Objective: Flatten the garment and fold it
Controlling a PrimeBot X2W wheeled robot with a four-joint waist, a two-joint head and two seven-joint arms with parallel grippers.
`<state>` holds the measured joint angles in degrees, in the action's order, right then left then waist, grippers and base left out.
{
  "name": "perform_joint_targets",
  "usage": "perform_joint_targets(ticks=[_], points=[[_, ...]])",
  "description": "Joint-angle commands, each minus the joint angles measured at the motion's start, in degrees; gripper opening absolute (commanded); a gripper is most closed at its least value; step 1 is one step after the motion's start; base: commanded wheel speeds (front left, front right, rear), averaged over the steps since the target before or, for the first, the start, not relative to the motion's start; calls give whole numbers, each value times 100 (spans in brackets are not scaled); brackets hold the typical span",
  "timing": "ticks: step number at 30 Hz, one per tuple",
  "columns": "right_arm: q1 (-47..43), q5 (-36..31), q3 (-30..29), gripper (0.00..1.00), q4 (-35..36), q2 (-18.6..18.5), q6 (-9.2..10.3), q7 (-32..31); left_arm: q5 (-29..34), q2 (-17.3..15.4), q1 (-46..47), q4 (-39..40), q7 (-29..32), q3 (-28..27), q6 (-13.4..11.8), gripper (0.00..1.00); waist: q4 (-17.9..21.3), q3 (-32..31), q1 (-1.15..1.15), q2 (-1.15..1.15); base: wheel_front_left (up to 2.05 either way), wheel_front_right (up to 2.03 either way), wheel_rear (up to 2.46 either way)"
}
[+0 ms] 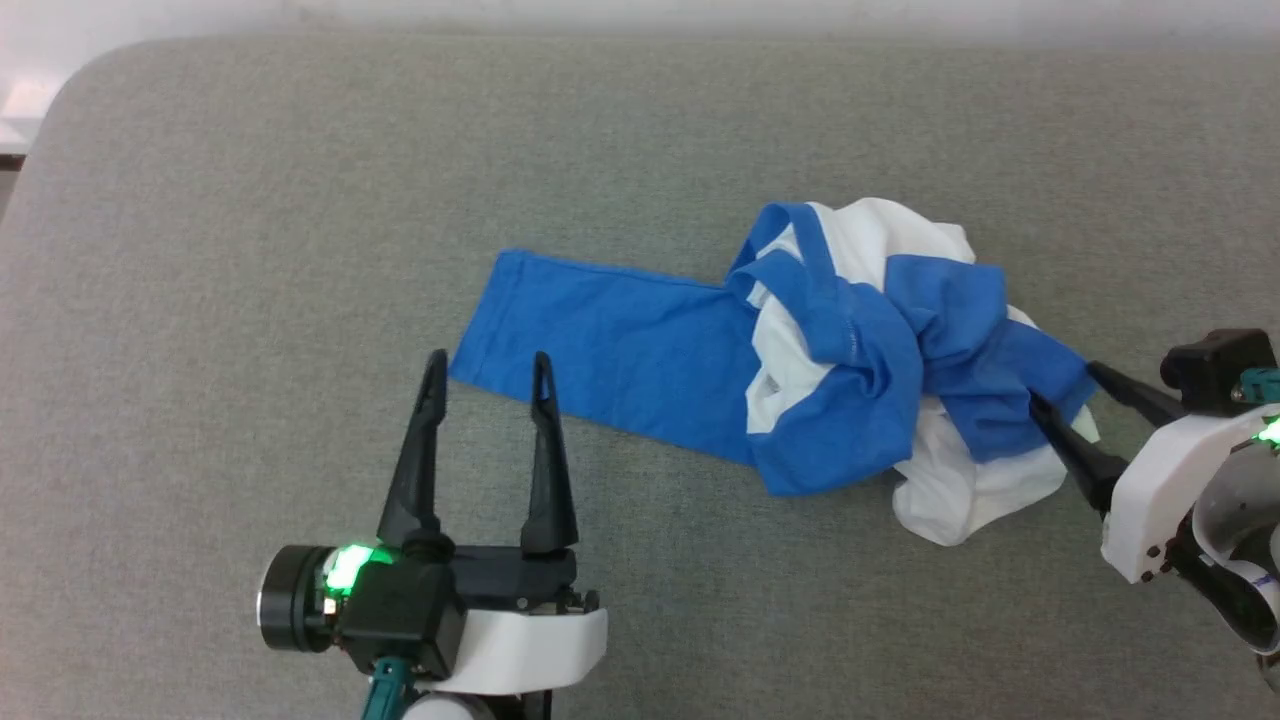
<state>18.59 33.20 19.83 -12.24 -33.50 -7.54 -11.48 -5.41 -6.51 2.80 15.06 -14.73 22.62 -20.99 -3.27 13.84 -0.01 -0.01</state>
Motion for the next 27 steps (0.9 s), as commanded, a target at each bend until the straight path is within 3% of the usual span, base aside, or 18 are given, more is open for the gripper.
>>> perform_joint_targets(ticks=[1,4,5,6,7,16,23,27], points=[[139,120,136,100,-174,-36,5,98,79,62,99,-44,-27,3,75,100,-91,82,1,1,0,0,0],[249,286,320,100,-457,-22,5,217,94,122,108,-81,-27,-4,121,100,-118,111,1,1,0,0,0],[285,320,385,56,-533,-32,5,251,98,139,110,-90,-27,-10,134,100,-122,121,1,1,0,0,0],[326,346,441,35,-597,-47,5,298,102,155,111,-101,-27,-15,149,100,-124,128,1,1,0,0,0],[367,367,482,0,-656,-58,5,361,108,168,114,-111,-27,-22,162,100,-124,132,1,1,0,0,0],[794,560,321,0,-826,-60,5,1084,112,235,26,-180,-27,-179,270,100,56,-71,1,1,0,0,0],[1085,687,-534,0,-536,-286,5,1347,109,230,-107,-201,-27,-331,393,100,237,-276,1,1,0,0,0],[856,608,-1361,0,-558,-512,5,1311,122,237,-147,-209,-27,-384,476,100,268,-326,1,1,0,0,0]])
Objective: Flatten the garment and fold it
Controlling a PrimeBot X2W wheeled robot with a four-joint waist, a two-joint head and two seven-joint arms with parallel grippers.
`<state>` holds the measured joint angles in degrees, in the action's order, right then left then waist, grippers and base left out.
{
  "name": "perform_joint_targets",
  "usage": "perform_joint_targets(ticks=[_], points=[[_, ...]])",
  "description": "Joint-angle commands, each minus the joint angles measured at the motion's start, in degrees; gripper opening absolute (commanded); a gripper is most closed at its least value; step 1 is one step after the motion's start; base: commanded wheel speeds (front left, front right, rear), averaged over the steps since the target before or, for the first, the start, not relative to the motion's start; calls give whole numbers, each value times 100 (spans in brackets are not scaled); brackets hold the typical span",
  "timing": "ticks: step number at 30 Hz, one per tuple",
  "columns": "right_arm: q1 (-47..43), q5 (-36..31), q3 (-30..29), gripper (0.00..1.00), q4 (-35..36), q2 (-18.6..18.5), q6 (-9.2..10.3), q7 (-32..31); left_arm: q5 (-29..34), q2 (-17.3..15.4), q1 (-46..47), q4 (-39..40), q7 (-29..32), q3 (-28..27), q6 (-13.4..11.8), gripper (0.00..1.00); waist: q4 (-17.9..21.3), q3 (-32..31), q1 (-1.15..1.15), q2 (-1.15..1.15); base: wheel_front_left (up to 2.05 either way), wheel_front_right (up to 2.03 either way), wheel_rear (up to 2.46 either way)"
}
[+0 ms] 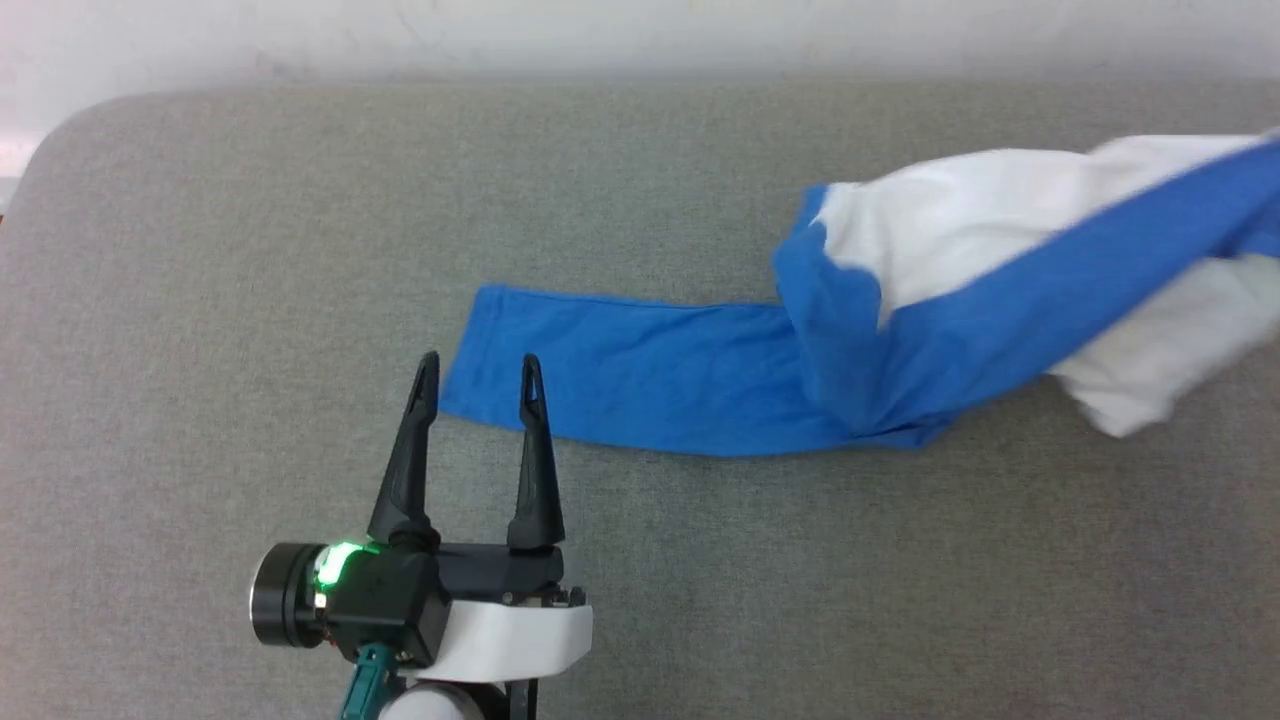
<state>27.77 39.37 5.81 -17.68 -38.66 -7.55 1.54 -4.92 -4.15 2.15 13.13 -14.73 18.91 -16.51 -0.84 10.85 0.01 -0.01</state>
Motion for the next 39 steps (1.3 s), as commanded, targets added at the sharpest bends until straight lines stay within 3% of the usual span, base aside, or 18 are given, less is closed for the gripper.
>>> perform_joint_targets(ticks=[1,5,11,12,13,19,26,32,39], points=[[-211,-106,-128,0,-58,-64,6,-2,77,4,-88,-18,-27,-17,48,100,20,-34,-1,1,0,0,0],[-1053,-409,-701,0,-331,-27,6,-47,92,23,-114,-35,-27,-8,116,100,-35,-32,-1,1,0,0,0],[-2077,-698,-977,2,-588,577,6,-128,115,45,-172,-91,-27,-27,162,100,-105,-102,-1,1,0,0,0],[-2136,-757,-979,37,-616,658,6,-119,124,46,-181,-99,-27,-34,171,100,-105,-127,-1,1,0,0,0],[-2176,-828,-961,100,-620,710,6,-115,132,47,-191,-111,-27,-41,183,100,-102,-161,-1,1,0,0,0],[-1962,-968,-838,100,125,689,6,-205,143,27,-260,-165,-27,-102,276,100,-85,-347,-1,1,0,0,0],[-1514,-726,-316,100,1273,476,6,-1085,143,43,-292,-107,-27,-139,332,100,-145,-296,-1,1,0,0,0],[-1040,-492,108,100,858,118,6,-1797,195,78,-160,-66,-27,-30,300,100,-341,77,-1,1,0,0,0],[-825,-179,618,100,232,-376,6,-1925,241,109,-31,-19,-27,127,106,100,-520,447,-1,1,0,0,0]])
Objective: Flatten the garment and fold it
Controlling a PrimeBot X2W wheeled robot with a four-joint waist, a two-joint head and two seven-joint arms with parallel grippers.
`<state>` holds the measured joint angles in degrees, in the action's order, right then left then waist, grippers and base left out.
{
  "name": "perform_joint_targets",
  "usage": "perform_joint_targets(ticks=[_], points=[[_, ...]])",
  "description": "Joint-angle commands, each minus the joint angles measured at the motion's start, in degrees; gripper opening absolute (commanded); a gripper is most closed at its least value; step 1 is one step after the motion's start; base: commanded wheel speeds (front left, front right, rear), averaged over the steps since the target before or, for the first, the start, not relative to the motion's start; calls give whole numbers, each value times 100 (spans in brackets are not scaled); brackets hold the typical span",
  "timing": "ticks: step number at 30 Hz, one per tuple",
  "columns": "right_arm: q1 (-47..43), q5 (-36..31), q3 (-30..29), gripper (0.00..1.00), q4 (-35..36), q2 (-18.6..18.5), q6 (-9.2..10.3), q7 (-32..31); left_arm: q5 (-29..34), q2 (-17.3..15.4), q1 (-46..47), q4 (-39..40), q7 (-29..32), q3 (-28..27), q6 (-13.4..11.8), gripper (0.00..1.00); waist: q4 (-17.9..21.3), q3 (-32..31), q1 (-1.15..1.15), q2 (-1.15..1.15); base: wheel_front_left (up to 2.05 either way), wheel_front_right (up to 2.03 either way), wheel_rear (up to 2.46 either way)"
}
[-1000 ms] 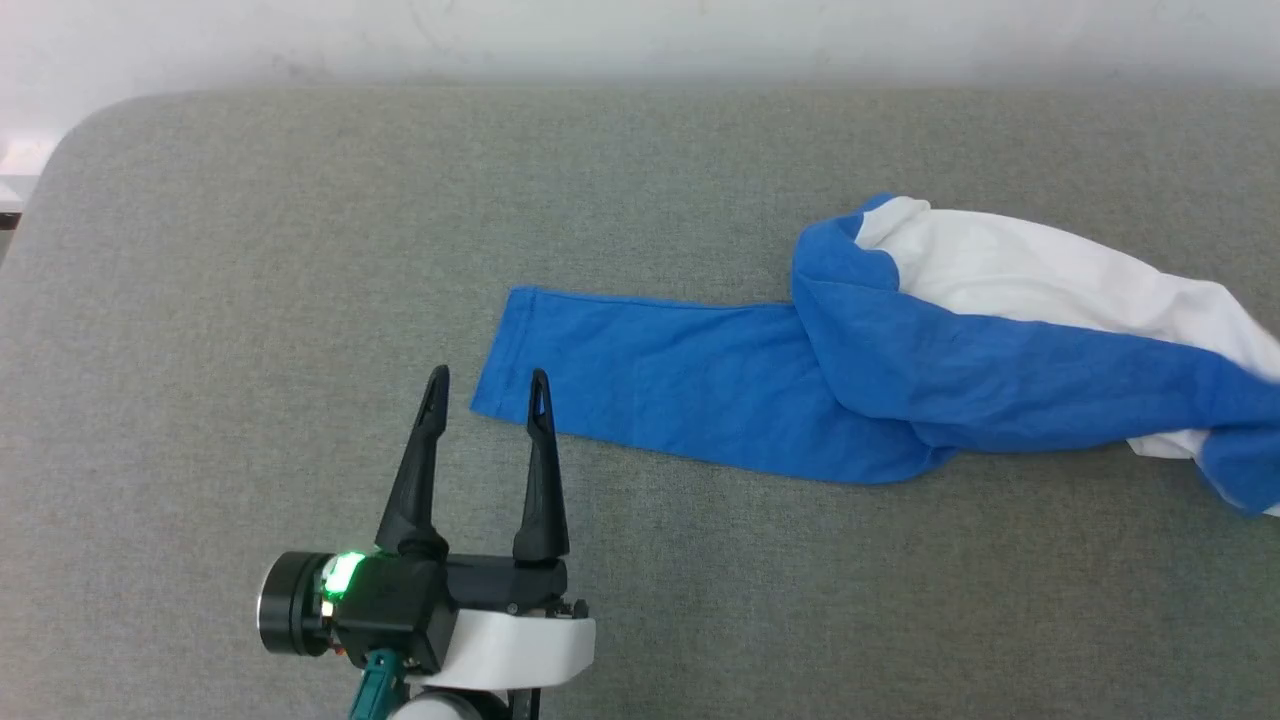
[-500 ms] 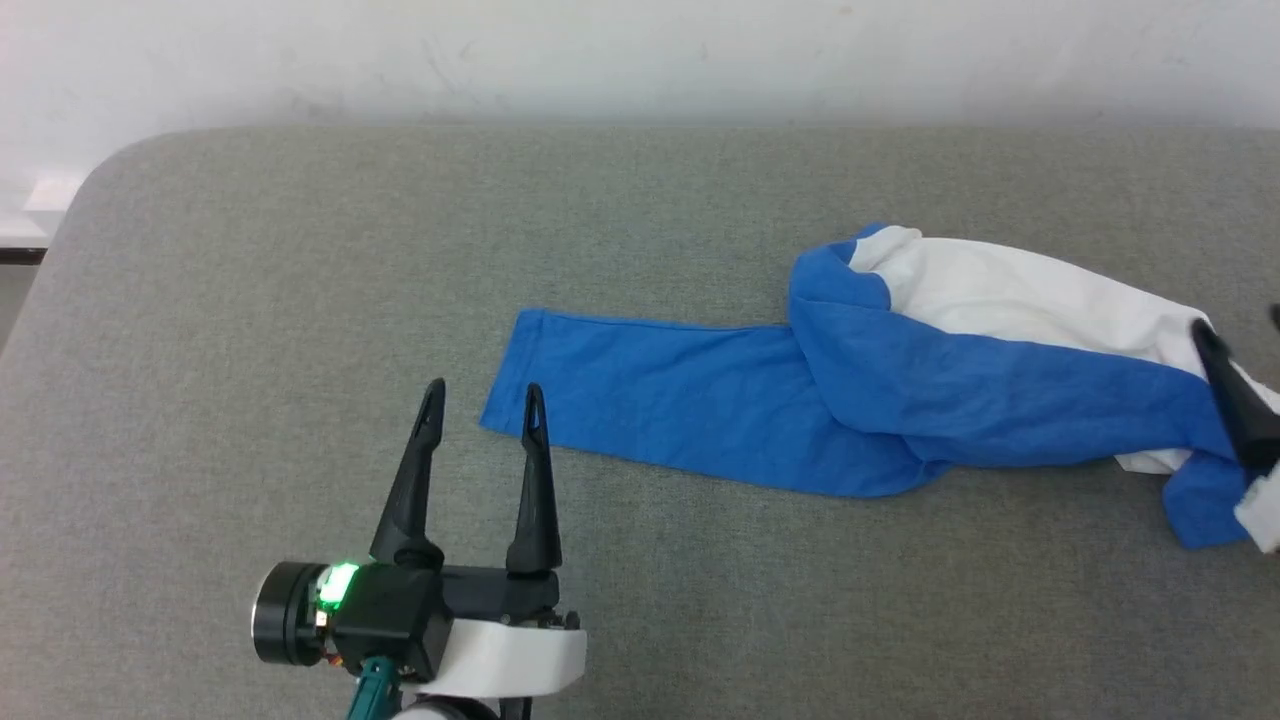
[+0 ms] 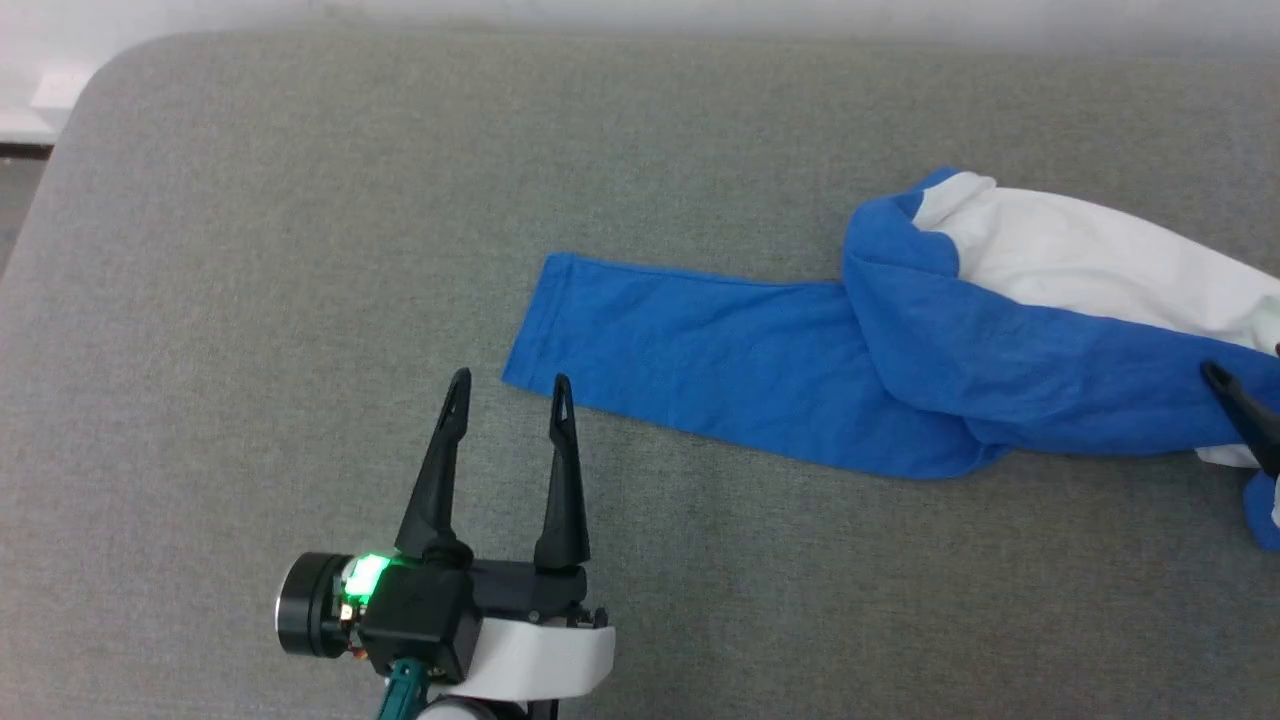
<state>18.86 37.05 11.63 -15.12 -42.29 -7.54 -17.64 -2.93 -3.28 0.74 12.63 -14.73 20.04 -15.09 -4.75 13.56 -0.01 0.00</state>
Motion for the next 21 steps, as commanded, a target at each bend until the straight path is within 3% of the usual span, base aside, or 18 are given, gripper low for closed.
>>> perform_joint_targets(ticks=[1,9,10,11,12,21], points=[[67,115,122,100,-79,-59,5,-10,46,24,128,37,-27,39,-59,100,-139,210,1,0,0,0,0],[177,460,712,97,-410,-433,5,86,55,34,328,27,-27,164,-182,100,-123,365,1,0,0,0,0],[201,482,772,50,-447,-463,5,116,52,35,349,21,-27,180,-190,100,-113,373,1,0,0,0,0],[227,496,821,22,-490,-483,5,157,49,35,368,10,-27,196,-200,100,-102,378,1,0,0,0,0],[256,515,860,0,-524,-488,5,215,46,36,384,-1,-27,209,-211,100,-88,380,1,0,0,0,0],[710,675,948,0,-285,-478,5,942,-21,37,332,-74,-27,123,-224,100,71,95,1,0,0,0,0]])
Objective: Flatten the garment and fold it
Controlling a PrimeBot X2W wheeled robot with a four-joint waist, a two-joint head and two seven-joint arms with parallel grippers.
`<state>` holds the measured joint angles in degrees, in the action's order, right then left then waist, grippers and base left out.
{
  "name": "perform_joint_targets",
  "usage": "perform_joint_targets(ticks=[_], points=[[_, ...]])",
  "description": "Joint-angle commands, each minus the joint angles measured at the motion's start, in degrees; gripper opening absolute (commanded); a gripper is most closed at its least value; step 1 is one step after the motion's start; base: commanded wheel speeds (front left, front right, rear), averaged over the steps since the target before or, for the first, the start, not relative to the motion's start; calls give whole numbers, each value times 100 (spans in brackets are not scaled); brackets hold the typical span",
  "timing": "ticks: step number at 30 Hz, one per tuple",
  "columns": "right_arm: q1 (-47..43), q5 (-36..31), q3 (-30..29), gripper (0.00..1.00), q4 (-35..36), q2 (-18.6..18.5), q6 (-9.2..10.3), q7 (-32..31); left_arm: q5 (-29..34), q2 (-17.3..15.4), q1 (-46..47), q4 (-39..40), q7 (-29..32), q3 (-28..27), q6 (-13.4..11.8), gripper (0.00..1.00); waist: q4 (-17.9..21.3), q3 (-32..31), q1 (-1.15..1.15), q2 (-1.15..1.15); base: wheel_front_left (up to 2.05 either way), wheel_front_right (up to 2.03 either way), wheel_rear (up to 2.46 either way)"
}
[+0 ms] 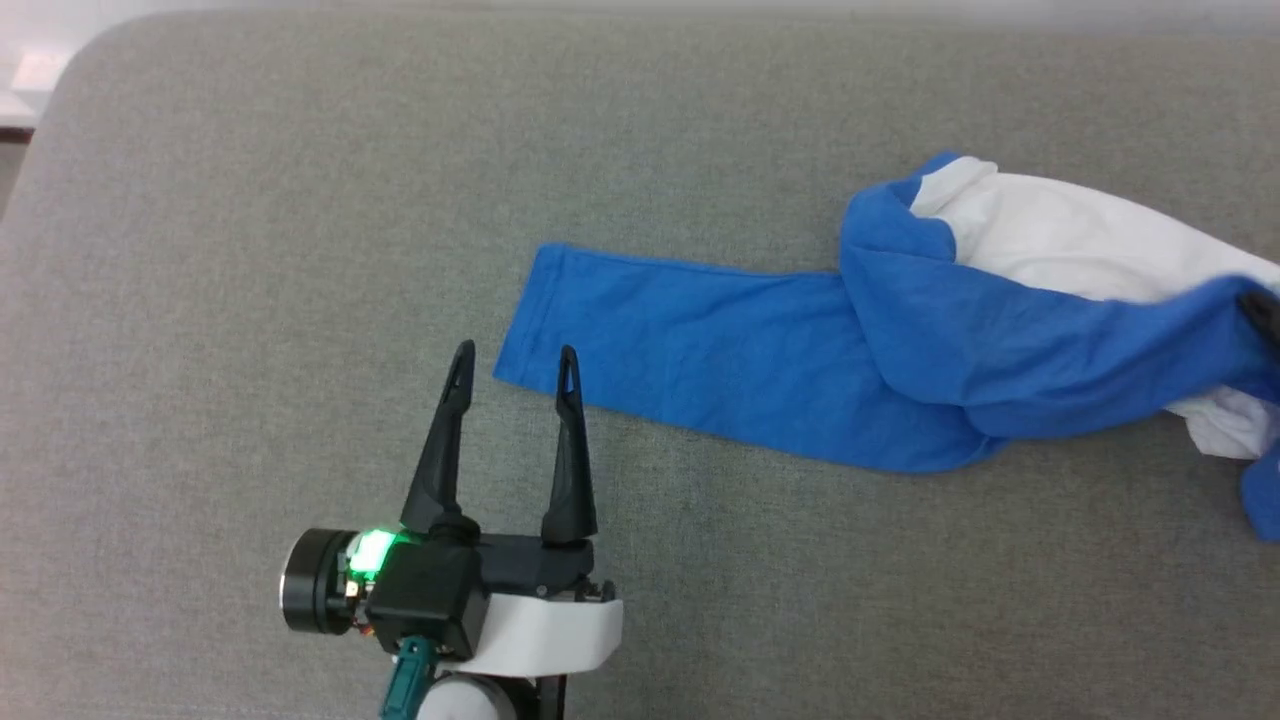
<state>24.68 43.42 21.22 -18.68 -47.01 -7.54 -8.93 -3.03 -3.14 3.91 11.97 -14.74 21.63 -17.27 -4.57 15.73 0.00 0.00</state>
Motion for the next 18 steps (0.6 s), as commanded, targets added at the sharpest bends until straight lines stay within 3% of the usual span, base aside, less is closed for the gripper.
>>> perform_joint_targets(ticks=[1,11,18], points=[[180,49,-18,0,163,-10,5,134,-20,20,-4,-10,-26,-62,8,100,63,-180,0,0,0,0,0],[162,390,237,0,1993,453,5,119,-114,-17,-247,15,-26,-340,198,100,71,-596,0,0,0,0,0],[-614,700,1052,0,2865,1049,5,-452,-116,-8,-372,76,-26,-405,284,100,-130,-596,0,0,0,0,0]])
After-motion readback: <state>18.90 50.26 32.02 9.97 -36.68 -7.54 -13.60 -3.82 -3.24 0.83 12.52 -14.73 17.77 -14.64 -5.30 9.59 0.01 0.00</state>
